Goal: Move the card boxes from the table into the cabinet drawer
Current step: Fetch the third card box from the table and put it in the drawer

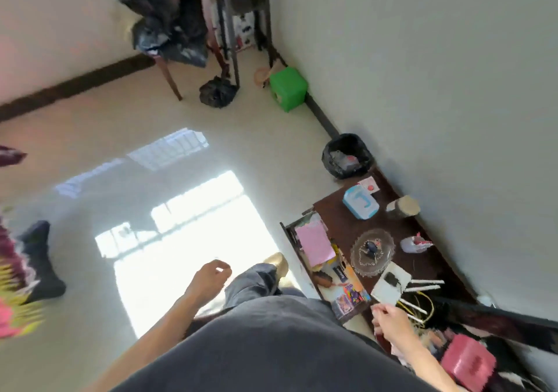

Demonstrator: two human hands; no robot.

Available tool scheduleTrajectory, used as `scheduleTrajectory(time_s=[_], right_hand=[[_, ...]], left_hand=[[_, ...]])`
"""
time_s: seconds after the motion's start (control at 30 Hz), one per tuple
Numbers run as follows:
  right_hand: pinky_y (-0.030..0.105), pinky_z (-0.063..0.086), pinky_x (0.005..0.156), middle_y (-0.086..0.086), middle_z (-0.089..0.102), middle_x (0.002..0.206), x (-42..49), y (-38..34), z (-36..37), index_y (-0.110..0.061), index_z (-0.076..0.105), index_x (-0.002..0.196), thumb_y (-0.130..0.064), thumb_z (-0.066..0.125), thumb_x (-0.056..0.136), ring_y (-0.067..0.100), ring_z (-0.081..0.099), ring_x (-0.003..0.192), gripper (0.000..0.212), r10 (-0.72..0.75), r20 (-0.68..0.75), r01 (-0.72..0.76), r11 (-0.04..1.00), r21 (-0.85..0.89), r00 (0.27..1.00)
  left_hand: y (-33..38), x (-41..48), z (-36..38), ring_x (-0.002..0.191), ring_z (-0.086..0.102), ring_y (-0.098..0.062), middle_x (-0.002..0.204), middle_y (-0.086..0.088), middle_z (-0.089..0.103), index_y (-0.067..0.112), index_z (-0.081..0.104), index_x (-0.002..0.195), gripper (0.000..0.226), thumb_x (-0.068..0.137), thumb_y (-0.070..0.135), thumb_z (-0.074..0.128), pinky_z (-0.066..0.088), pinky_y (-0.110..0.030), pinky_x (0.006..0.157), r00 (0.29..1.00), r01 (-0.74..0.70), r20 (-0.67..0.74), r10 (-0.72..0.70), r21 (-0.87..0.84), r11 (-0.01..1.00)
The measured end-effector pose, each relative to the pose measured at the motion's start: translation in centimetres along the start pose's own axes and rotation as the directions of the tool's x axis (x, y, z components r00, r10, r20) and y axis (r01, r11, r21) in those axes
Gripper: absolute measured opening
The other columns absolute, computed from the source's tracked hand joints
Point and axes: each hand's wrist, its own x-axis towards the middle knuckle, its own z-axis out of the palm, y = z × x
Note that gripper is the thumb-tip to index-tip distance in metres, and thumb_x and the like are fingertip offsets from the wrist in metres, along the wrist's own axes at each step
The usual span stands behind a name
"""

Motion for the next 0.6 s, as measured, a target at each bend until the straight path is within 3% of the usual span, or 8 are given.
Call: scheduleTrajectory(time_s=[0.1,0.23,0.4,0.5,0.6], right_hand=[[0.045,0.059,0.084,0.008,0.073,0.089,0.9,-4.2,0.4,-0.015,0.069,0.102,-0.011,0.055,0.099,0.027,0.071,0.082,0.016,-0.151,0.088,0.17,0.94,-0.294,0.985],[0.048,0.056,0.092,0.013,0.075,0.103,0.7,-9.8,4.5,-0.014,0.071,0.108,-0.011,0.054,0.097,0.033,0.071,0.096,0.02,-0.236,0.263,0.345,0.773,-0.533,0.935],[0.044,0.058,0.088,0.007,0.074,0.096,-3.8,-16.5,13.6,-0.015,0.07,0.106,-0.012,0.052,0.096,0.029,0.071,0.089,0.021,-0.316,0.458,0.552,0.573,-0.606,0.831],[0.034,0.056,0.073,0.006,0.071,0.094,-7.7,-19.4,20.0,-0.017,0.067,0.111,-0.016,0.052,0.1,0.022,0.069,0.082,0.019,-0.354,0.556,0.654,0.497,-0.57,0.752],[0.031,0.055,0.073,0.005,0.072,0.097,-11.5,-21.0,26.4,-0.024,0.067,0.11,-0.021,0.053,0.102,0.02,0.072,0.083,0.017,-0.368,0.626,0.721,0.443,-0.533,0.688]], left_hand=[[-6.2,-3.3,0.8,0.088,0.067,-0.026,0.098,-0.009,0.07,0.017,0.063,0.107,0.02,0.091,0.028,0.057,0.053,-0.039,0.087,0.986,0.096,-0.113,-0.121,-0.204,0.974],[-15.7,-8.9,4.1,0.084,0.066,-0.017,0.101,-0.003,0.068,0.019,0.062,0.105,0.018,0.093,0.029,0.054,0.054,-0.034,0.078,0.938,0.199,-0.172,-0.3,-0.443,0.874],[-26.9,-16.7,10.2,0.079,0.066,-0.021,0.089,-0.004,0.068,0.018,0.063,0.096,0.011,0.093,0.023,0.054,0.053,-0.034,0.078,0.831,0.323,-0.116,-0.544,-0.696,0.642],[-31.9,-20.7,13.8,0.062,0.057,-0.023,0.072,-0.008,0.064,0.007,0.067,0.096,0.014,0.093,0.015,0.055,0.046,-0.03,0.063,0.754,0.38,-0.011,-0.657,-0.808,0.45],[-36.0,-23.7,15.9,0.074,0.06,-0.023,0.084,-0.015,0.069,0.001,0.071,0.098,0.018,0.092,0.013,0.059,0.043,-0.027,0.067,0.707,0.387,0.058,-0.705,-0.866,0.316]])
